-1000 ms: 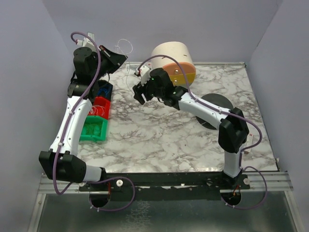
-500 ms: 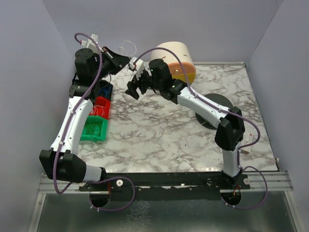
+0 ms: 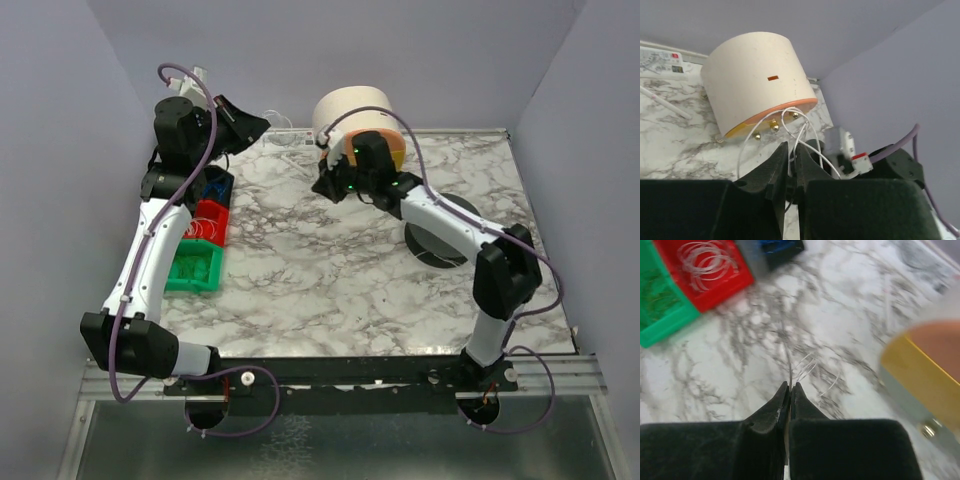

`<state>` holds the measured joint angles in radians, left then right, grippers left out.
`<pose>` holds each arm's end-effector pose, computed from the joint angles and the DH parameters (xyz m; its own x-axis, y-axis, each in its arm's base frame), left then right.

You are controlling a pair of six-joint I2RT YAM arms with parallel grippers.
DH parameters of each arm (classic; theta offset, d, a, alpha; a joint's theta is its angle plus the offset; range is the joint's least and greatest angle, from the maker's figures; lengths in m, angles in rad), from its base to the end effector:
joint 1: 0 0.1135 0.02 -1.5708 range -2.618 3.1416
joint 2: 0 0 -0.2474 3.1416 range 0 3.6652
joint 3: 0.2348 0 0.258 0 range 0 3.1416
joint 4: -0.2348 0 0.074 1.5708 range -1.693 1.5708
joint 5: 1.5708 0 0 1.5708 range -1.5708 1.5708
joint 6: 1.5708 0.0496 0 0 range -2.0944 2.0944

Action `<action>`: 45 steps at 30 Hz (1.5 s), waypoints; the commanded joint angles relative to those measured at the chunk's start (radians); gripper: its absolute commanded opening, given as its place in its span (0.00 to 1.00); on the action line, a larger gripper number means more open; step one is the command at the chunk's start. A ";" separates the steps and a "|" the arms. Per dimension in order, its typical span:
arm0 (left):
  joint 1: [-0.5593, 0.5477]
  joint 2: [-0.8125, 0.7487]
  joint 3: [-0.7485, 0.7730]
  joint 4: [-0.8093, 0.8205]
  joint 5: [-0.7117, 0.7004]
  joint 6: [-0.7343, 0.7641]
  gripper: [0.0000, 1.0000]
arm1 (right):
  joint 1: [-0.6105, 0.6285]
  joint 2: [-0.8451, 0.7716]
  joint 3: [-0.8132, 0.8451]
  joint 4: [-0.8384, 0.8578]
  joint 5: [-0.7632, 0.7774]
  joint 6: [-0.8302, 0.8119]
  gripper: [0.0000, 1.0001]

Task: Wrap the cables
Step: Adjust the cable at the center of the board.

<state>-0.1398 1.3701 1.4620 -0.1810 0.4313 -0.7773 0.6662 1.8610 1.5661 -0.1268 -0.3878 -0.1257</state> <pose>0.3275 -0.0670 0.4281 -0.4408 -0.5814 -0.6839 0.3224 0.6086 -0.7251 0.3483 0.2976 0.2860 -0.2135 -0.3155 -0.9246 -0.8770 0.4788 0.0392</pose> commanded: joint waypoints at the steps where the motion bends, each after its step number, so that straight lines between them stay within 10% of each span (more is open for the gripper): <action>1: -0.004 -0.022 0.035 -0.092 -0.117 0.188 0.16 | -0.115 -0.212 -0.148 0.114 0.147 0.069 0.01; 12: -0.004 -0.042 -0.012 -0.098 -0.170 0.265 0.26 | -0.178 -0.476 -0.292 0.146 0.226 -0.039 0.01; 21: -0.098 -0.007 -0.016 -0.042 0.111 0.456 0.92 | -0.178 -0.527 -0.219 0.042 0.091 -0.036 0.01; 28: -0.195 -0.019 -0.129 -0.039 0.299 0.600 0.95 | -0.180 -0.541 -0.209 0.023 0.032 0.008 0.01; 45: -0.320 0.062 -0.062 -0.071 0.169 0.676 0.85 | -0.180 -0.555 -0.204 0.006 -0.006 0.029 0.01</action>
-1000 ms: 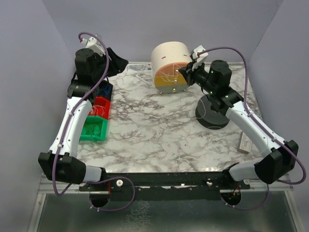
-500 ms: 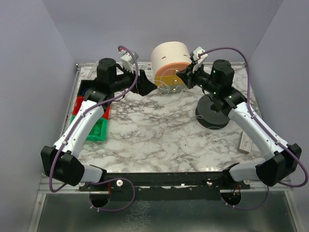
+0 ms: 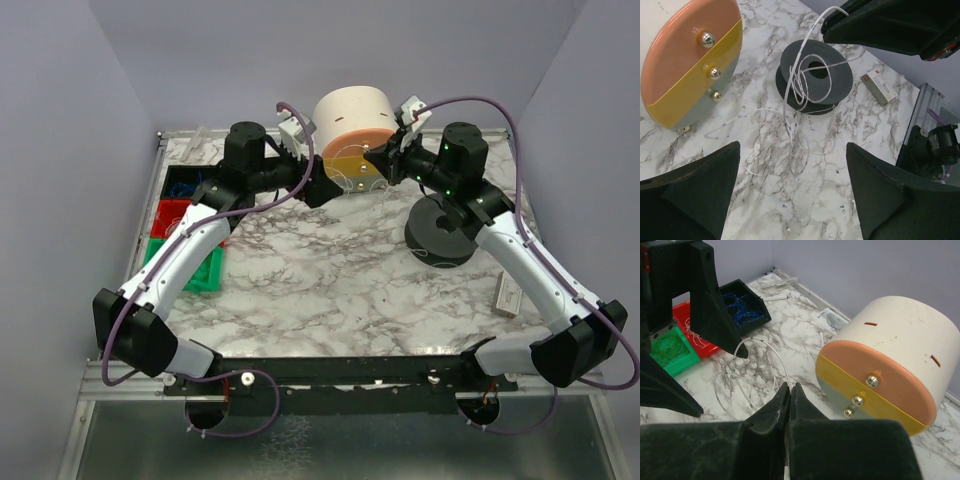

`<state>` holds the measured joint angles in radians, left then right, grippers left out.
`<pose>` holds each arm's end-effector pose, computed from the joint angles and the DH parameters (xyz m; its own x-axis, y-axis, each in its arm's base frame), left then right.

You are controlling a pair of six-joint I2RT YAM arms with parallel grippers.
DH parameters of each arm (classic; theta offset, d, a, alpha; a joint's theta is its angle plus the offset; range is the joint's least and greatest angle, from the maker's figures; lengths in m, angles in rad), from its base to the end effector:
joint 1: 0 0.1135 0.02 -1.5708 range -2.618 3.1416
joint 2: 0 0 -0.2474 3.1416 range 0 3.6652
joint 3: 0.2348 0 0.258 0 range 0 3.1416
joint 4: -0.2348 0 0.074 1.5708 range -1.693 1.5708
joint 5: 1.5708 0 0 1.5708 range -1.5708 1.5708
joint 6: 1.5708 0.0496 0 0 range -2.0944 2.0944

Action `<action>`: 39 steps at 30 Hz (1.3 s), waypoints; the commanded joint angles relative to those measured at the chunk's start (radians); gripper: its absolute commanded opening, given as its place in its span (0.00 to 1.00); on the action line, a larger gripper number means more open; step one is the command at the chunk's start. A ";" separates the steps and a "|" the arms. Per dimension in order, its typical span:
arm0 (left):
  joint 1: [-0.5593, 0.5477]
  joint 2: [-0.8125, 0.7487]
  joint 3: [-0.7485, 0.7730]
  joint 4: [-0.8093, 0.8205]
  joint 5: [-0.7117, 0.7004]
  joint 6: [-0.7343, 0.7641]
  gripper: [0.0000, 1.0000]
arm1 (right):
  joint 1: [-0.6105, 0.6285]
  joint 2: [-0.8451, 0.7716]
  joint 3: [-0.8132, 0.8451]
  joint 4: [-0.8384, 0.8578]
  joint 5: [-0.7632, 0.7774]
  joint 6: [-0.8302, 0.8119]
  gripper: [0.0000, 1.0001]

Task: Wrap the cables
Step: Adjust the cable at the center of the board.

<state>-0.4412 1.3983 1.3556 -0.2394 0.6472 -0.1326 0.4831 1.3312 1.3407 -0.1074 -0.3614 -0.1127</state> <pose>0.2946 -0.1722 0.3749 -0.3638 0.0552 -0.9299 0.8235 0.4856 -0.2934 0.2854 0.1695 0.4045 -0.0021 -0.1199 -0.9928 -0.7511 0.6556 -0.0776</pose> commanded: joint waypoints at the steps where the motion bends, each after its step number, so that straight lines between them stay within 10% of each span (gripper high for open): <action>1: -0.020 0.040 0.048 -0.017 -0.045 0.033 0.80 | 0.003 -0.027 0.019 -0.011 -0.031 0.016 0.01; 7: -0.033 0.045 0.046 -0.028 -0.037 0.048 0.37 | 0.003 -0.035 0.017 -0.011 0.000 0.009 0.01; 13: -0.033 0.010 0.041 -0.042 -0.086 0.071 0.32 | 0.001 -0.036 0.003 0.006 0.113 -0.009 0.01; 17: -0.033 -0.009 0.037 -0.056 -0.090 0.084 0.02 | -0.018 -0.026 -0.007 0.028 0.223 -0.004 0.01; 39: 0.075 -0.072 0.031 -0.018 -0.905 -0.034 0.00 | -0.170 -0.101 -0.113 0.094 0.564 0.044 0.01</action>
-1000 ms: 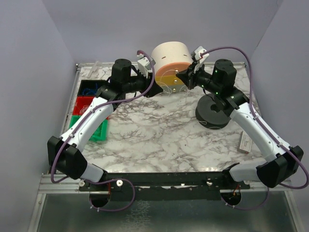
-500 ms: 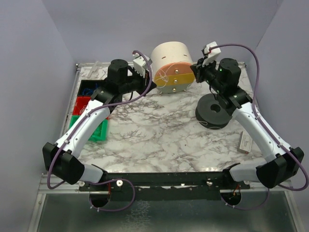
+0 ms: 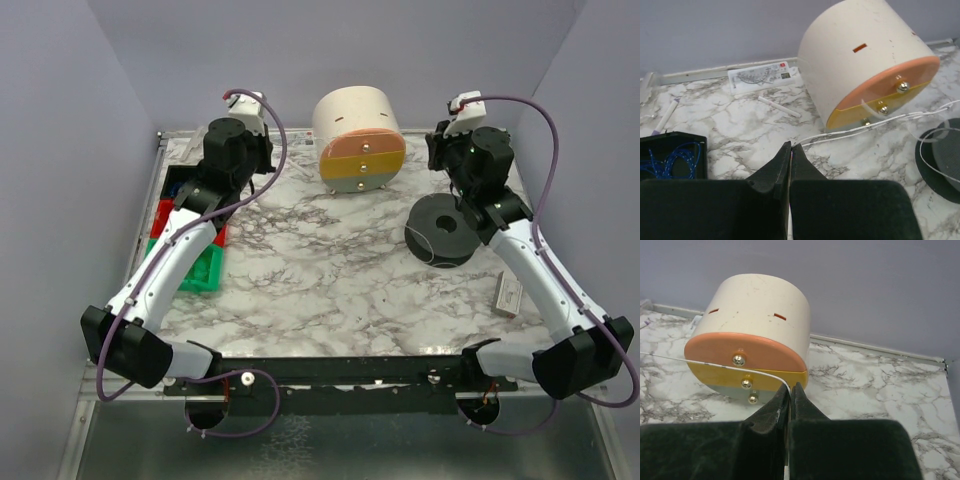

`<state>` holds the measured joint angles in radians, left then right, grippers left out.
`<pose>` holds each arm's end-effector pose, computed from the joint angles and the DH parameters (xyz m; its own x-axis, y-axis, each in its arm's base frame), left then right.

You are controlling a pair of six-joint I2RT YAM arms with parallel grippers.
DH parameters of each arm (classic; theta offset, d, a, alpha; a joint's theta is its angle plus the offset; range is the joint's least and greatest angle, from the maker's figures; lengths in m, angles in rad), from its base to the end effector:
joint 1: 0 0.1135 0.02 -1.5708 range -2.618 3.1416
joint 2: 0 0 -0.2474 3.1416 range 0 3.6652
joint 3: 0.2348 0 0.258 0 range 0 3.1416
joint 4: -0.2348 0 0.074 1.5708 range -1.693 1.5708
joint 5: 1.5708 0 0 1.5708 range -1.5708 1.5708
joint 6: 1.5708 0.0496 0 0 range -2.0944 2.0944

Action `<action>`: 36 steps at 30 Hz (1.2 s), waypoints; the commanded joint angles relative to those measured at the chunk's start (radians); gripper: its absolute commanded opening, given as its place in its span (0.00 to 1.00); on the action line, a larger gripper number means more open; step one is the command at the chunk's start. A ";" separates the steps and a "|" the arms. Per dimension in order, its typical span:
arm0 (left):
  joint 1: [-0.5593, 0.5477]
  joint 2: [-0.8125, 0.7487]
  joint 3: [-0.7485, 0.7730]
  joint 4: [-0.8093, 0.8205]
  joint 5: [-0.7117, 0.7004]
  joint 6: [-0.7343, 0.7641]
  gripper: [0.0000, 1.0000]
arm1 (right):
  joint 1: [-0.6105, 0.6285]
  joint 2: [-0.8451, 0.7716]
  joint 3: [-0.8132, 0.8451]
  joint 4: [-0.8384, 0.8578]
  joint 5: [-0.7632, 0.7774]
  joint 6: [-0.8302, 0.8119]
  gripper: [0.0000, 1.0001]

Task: Wrap the cables
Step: Adjust the cable at the center of the board.

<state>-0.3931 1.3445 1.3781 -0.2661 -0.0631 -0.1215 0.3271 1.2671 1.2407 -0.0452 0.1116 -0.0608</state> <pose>0.3092 -0.1248 0.3946 -0.2507 -0.0270 -0.9677 0.2974 0.9491 -0.1035 0.3061 0.0980 0.3941 -0.0546 -0.0823 -0.9951 -0.2178 0.9736 -0.0686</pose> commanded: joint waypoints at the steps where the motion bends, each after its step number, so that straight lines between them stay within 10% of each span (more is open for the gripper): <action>1: 0.034 -0.019 0.011 0.006 -0.212 -0.046 0.00 | -0.017 -0.041 -0.016 0.033 0.102 -0.010 0.01; 14: 0.080 -0.051 0.002 -0.007 -0.339 -0.010 0.00 | -0.062 -0.063 -0.026 0.036 0.153 -0.016 0.01; 23: 0.091 -0.062 -0.050 -0.001 -0.094 0.009 0.02 | -0.071 -0.080 -0.056 0.034 0.005 -0.016 0.01; 30: 0.091 -0.033 -0.107 -0.010 -0.245 0.023 0.26 | -0.071 -0.078 0.001 -0.096 -0.418 -0.001 0.01; 36: 0.094 -0.016 -0.088 -0.045 -0.176 0.032 0.73 | -0.070 -0.037 0.046 -0.188 -0.603 -0.002 0.01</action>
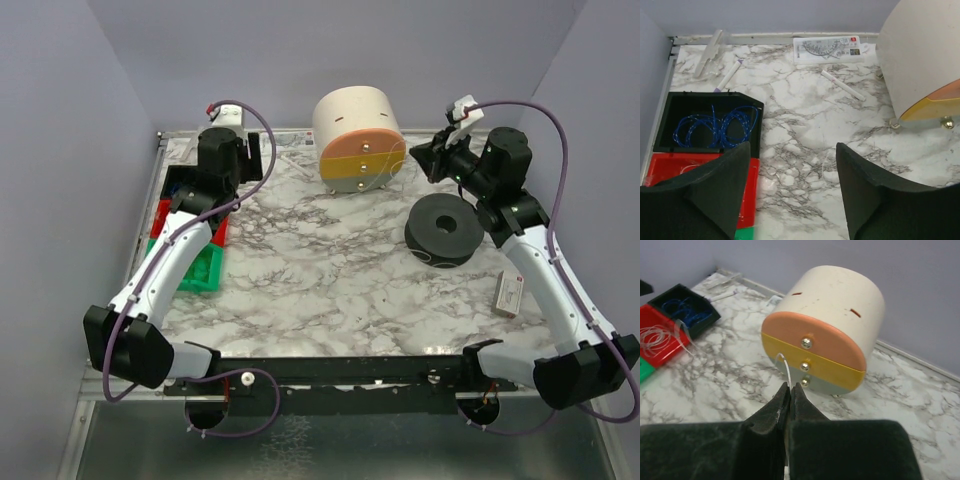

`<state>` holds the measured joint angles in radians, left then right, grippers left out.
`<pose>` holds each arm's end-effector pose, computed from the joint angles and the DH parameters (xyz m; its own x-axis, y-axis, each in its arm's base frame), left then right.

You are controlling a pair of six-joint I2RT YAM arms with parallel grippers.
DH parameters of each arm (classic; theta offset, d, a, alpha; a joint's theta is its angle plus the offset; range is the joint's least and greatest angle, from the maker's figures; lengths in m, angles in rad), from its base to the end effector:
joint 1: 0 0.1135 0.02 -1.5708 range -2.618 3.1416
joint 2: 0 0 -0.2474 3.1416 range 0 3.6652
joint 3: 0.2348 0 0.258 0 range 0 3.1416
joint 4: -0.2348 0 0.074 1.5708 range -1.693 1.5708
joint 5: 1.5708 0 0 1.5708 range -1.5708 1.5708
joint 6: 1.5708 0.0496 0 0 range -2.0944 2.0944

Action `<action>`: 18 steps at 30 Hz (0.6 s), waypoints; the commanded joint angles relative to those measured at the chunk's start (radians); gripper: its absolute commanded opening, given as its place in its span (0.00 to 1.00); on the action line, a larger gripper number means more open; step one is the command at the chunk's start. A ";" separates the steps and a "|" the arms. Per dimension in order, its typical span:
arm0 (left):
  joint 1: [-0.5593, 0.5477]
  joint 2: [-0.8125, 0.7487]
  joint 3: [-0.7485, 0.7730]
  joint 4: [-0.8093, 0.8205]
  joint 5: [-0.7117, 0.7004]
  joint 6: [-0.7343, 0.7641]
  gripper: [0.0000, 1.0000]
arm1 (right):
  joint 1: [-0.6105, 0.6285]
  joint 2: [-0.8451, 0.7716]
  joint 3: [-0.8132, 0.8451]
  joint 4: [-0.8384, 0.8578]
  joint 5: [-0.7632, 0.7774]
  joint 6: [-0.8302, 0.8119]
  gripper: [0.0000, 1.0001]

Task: Wrap the cables
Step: Adjust the cable at the center of the board.

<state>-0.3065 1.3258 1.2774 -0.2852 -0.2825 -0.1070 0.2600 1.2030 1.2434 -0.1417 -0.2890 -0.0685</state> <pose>0.3173 -0.0859 0.3615 -0.3145 -0.0080 -0.9492 0.0051 0.9999 -0.0101 0.2865 0.0908 0.4022 -0.0619 -0.0843 -0.9945 -0.5259 0.8496 -0.0393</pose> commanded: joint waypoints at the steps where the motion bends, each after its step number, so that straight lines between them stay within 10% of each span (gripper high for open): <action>1: 0.008 -0.002 0.025 -0.024 0.109 0.018 0.85 | -0.002 0.034 0.047 -0.102 -0.227 0.009 0.01; 3: 0.007 -0.009 0.072 -0.027 0.278 0.026 0.98 | -0.002 0.050 0.057 -0.118 -0.272 0.027 0.01; 12: -0.086 0.052 0.268 -0.035 0.812 0.012 0.99 | 0.051 0.066 0.084 -0.131 -0.347 0.119 0.01; 18: -0.219 0.143 0.314 -0.051 0.845 0.040 0.99 | 0.056 0.088 0.113 -0.109 -0.380 0.220 0.01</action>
<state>-0.4473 1.3949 1.5780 -0.3046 0.4690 -0.0956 0.3138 1.2701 1.3144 -0.2558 -0.6052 0.0593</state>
